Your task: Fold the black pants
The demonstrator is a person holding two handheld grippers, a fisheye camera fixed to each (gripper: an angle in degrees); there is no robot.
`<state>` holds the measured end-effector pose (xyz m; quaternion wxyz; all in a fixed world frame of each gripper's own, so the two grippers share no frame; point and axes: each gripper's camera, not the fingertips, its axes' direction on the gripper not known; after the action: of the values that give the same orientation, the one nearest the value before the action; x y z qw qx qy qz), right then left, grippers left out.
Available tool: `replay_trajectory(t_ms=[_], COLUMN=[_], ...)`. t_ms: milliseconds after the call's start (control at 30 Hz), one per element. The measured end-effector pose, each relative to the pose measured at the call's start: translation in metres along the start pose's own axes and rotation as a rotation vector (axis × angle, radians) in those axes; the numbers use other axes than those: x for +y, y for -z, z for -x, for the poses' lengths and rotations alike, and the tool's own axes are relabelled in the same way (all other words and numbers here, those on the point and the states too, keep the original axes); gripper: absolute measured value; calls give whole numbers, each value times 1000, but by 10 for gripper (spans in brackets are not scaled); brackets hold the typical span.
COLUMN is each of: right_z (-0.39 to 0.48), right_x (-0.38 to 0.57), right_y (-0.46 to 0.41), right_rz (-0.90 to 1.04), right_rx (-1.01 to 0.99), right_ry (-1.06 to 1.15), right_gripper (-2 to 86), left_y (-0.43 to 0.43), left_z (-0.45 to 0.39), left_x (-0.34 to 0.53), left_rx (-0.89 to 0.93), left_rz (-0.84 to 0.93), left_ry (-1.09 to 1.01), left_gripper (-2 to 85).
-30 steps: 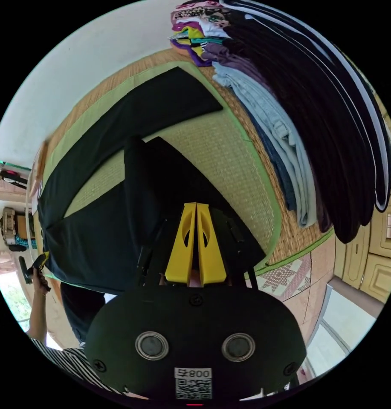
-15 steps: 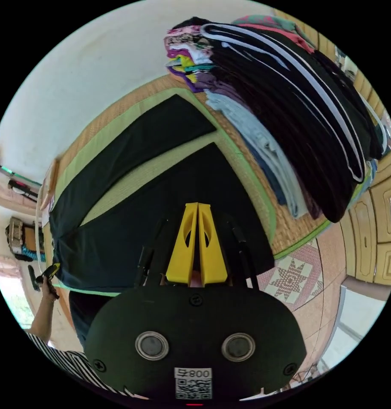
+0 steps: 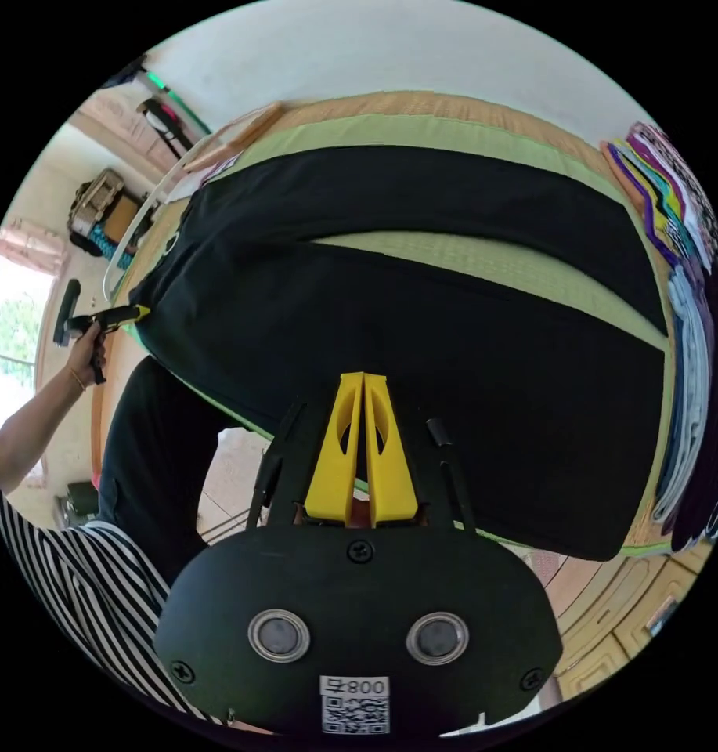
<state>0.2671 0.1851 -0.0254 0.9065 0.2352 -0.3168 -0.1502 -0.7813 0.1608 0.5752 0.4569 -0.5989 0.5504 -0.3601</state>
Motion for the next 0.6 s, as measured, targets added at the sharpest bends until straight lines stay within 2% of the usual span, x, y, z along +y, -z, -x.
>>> replay_trajectory(t_ms=[133, 300, 433, 600], right_z=[30, 44, 49, 49], right_x=[-9, -18, -28, -40], right_y=[-36, -53, -68, -79], right_rz=[99, 97, 109, 118], right_rx=[-13, 16, 10, -9], right_ry=[94, 123, 164, 139], right_gripper=[1, 2, 2, 2], left_y=[-5, -2, 0, 7], left_z=[-9, -21, -25, -67], left_x=[1, 5, 0, -11], left_rx=[-43, -116, -33, 39], left_rz=[51, 47, 52, -4], left_ry=[-9, -34, 3, -136], left_gripper=[0, 0, 0, 1])
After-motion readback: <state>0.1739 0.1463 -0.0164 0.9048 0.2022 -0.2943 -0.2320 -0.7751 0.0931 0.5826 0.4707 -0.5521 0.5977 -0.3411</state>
